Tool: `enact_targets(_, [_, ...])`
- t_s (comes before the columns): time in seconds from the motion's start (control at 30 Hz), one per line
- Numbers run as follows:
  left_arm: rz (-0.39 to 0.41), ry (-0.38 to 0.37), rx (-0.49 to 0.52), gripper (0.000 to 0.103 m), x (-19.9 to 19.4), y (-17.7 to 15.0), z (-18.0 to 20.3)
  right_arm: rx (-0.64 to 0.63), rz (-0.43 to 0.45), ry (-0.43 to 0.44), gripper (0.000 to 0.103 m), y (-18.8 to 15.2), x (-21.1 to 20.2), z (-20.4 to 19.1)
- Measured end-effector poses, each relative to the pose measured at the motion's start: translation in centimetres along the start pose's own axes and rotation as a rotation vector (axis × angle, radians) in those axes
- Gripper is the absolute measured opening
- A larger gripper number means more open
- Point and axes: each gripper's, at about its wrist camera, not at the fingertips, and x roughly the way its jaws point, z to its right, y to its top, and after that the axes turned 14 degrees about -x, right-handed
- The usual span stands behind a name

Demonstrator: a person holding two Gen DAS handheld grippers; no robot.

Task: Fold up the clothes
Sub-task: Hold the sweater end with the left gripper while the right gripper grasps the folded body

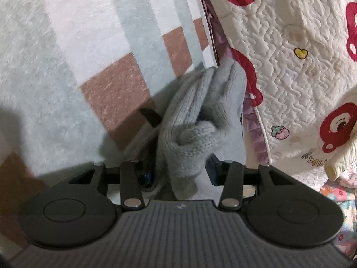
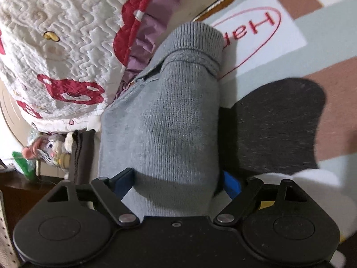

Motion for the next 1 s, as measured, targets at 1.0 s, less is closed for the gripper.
enact_targets(1.0, [0.285, -0.05, 0.578, 0.013, -5.6, -4.0, 10.5, -0.4, 0.175, 0.09, 0.06, 1.0, -0.4, -14.2])
